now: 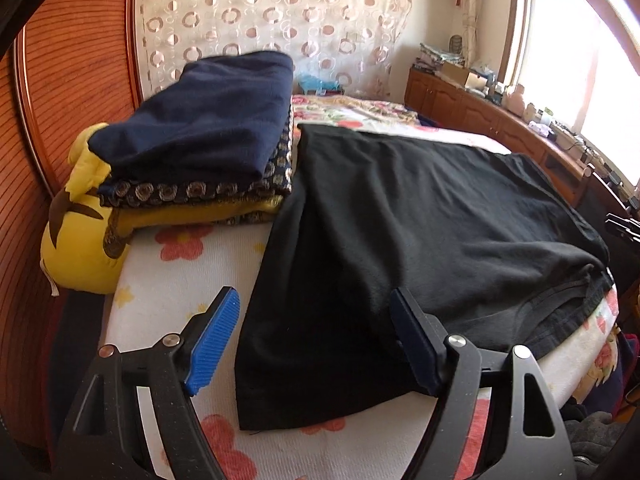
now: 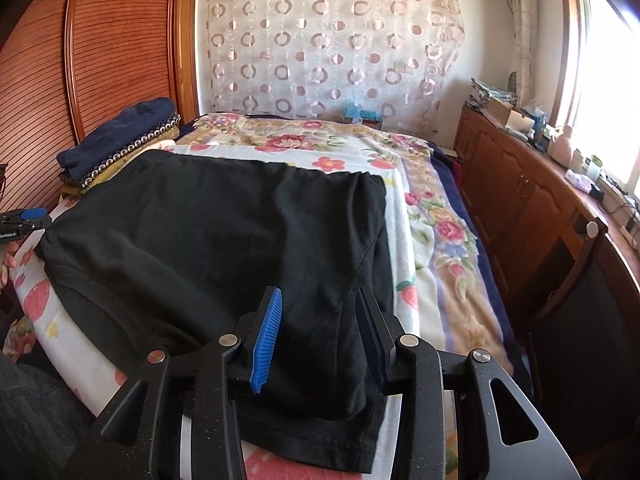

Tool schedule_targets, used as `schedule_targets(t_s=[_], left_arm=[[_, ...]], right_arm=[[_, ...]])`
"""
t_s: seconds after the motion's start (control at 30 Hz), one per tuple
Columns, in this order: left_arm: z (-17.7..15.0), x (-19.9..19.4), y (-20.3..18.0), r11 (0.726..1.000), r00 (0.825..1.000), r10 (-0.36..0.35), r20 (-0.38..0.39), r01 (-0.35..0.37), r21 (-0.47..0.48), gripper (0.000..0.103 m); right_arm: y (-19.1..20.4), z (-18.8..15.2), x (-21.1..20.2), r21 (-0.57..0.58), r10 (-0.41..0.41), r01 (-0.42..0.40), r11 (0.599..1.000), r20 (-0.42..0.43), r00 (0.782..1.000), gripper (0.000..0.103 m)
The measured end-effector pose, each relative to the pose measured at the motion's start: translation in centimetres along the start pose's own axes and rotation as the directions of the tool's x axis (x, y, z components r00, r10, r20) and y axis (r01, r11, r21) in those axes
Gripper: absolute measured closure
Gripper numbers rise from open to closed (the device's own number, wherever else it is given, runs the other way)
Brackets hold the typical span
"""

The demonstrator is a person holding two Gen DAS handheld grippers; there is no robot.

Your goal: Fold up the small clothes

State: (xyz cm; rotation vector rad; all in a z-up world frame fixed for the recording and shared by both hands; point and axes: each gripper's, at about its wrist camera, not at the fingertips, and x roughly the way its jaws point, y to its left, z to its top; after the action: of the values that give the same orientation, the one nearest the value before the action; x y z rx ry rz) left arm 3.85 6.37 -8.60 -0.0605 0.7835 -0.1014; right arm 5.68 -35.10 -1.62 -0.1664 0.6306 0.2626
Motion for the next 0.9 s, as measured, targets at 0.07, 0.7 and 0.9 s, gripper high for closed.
schedule_targets(t_s=[0.07, 0.7, 0.9], left_arm=[[-0.1, 0.5, 0.2, 1.0, 1.0, -0.003, -0.016, 0.002, -0.007, 0.025], [-1.3, 0.0, 0.2, 1.0, 1.0, 0.017, -0.003, -0.017, -0.018, 0.025], [-1.4, -0.3, 0.1, 0.999, 1.0, 0.016, 0.01, -0.015, -0.028, 0.025]], right_arm=[[-0.2, -0.1, 0.7, 0.004, 0.015, -0.015, 1.0, -0.012, 1.0, 0.063], [4.6, -1.9, 2.3, 0.037, 0.213, -0.211, 0.977, -0.086, 0.973, 0.063], [4.9, -2.5, 2.8, 0.08, 0.232, -0.224, 0.971, -0.1, 0.968, 0.063]])
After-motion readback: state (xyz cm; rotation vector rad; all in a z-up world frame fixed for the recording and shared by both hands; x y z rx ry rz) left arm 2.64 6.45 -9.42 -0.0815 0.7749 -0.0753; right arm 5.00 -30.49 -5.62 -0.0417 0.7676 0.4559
